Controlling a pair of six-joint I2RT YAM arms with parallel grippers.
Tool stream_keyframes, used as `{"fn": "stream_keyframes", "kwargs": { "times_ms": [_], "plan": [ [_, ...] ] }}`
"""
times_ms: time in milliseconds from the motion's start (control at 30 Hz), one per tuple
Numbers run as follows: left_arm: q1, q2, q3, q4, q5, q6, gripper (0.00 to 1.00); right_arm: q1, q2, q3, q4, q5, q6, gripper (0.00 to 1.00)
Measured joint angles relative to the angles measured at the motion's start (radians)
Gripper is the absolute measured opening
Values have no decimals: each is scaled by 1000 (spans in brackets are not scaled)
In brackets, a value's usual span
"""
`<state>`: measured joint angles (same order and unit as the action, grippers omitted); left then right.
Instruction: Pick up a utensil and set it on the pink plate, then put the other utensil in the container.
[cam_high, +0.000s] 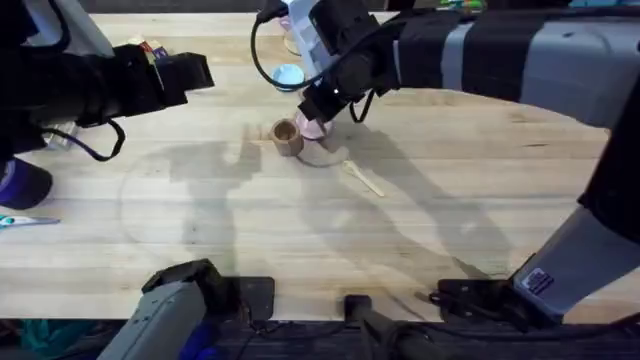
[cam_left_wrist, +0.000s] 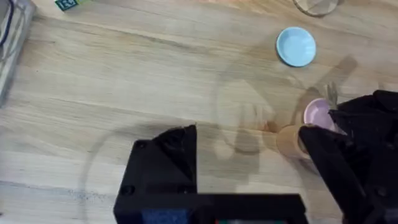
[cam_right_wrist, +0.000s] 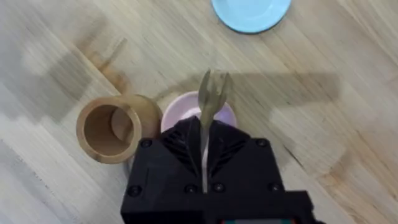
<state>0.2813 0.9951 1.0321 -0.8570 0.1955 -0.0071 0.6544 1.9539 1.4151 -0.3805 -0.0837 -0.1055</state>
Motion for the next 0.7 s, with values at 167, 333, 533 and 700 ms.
{"fn": "stream_keyframes", "kwargs": {
  "times_ms": [167,333,533,700],
  "plan": [
    [0,0,0,0,0,0,993,0,0,0,0,0,0,36],
    [0,0,0,0,0,0,994,0,0,0,0,-2,0,186],
    [0,0,0,0,0,0,993,0,0,0,0,-4,-3,967],
    [0,0,0,0,0,0,993,0,0,0,0,-7,-3,995]
  ]
}}
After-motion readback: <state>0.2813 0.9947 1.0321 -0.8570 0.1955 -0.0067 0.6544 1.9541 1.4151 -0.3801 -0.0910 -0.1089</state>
